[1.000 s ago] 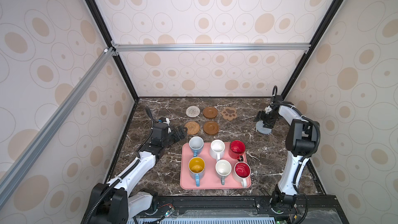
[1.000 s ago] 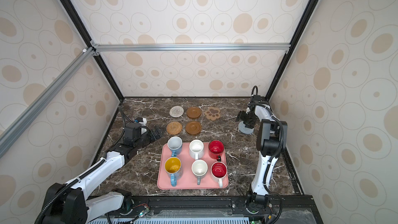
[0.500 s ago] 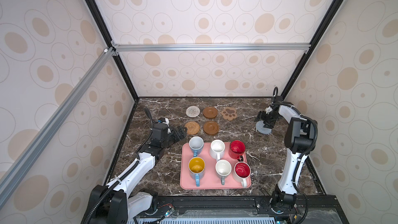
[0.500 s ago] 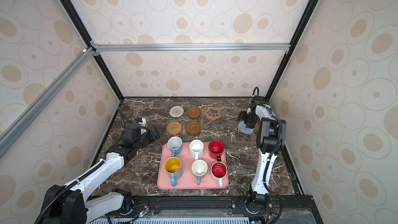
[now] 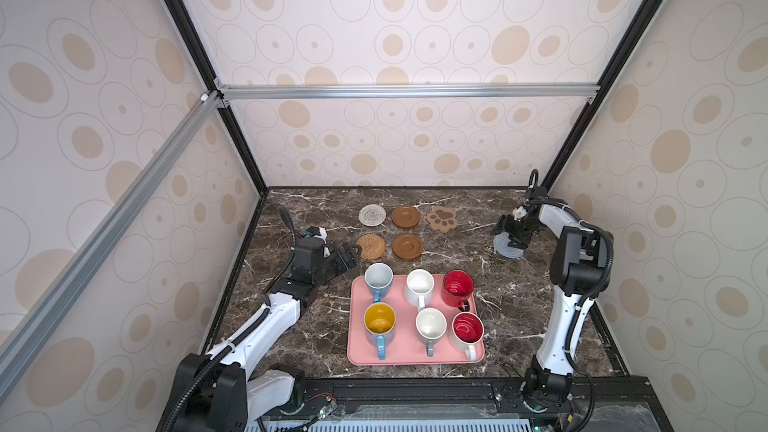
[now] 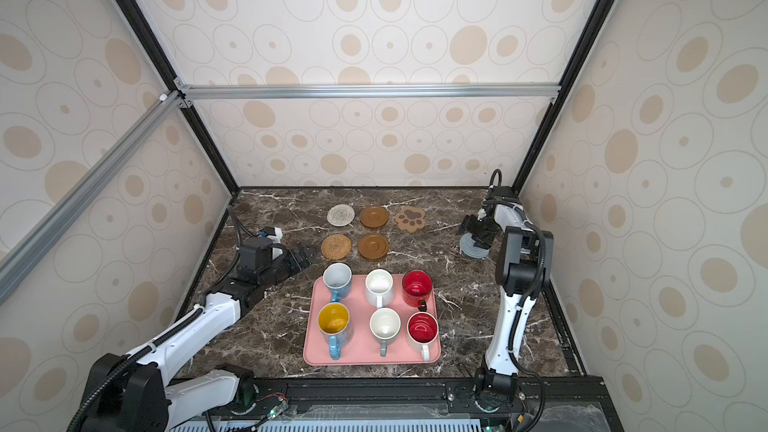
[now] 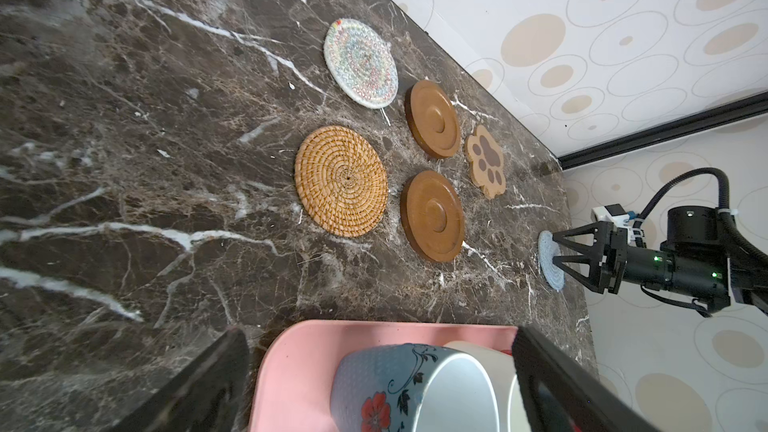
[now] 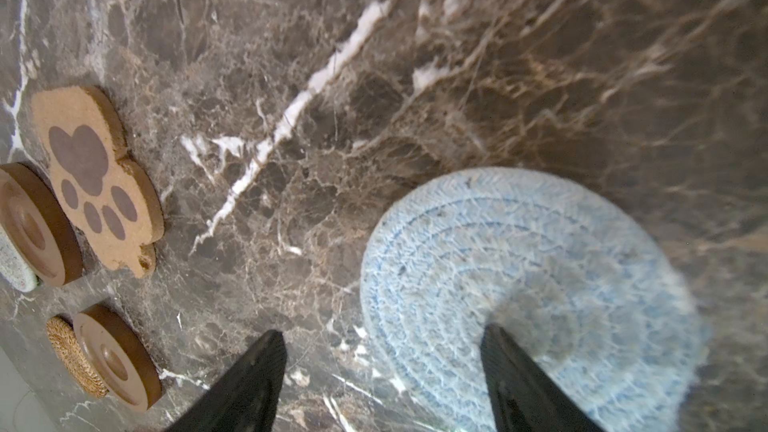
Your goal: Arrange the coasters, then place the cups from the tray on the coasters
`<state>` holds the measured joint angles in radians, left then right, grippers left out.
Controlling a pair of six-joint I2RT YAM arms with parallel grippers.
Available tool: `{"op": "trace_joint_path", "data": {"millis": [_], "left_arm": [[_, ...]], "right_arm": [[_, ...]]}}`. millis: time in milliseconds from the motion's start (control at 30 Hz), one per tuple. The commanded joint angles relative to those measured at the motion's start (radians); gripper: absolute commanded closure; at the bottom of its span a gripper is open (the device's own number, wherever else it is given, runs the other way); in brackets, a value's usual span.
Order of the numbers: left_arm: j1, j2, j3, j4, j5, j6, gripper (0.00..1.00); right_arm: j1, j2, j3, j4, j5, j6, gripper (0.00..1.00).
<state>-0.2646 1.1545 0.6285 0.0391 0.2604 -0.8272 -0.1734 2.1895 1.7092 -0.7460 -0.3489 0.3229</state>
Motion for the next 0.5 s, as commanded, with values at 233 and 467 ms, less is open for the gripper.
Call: {"op": "trace_joint_path", "data": {"millis": [233, 467], "left_arm": [[-0.002, 0.009, 0.002, 0.030, 0.007, -0.014, 0.00], [0.000, 0.031, 0.021, 0.039, 0.017, -0.001, 0.00]], "right_arm": [[0.008, -0.025, -0.123, -0.030, -0.029, -0.004, 0.22], [0.018, -0.067, -0.166, -0.020, -0.033, 0.005, 0.22]]}}
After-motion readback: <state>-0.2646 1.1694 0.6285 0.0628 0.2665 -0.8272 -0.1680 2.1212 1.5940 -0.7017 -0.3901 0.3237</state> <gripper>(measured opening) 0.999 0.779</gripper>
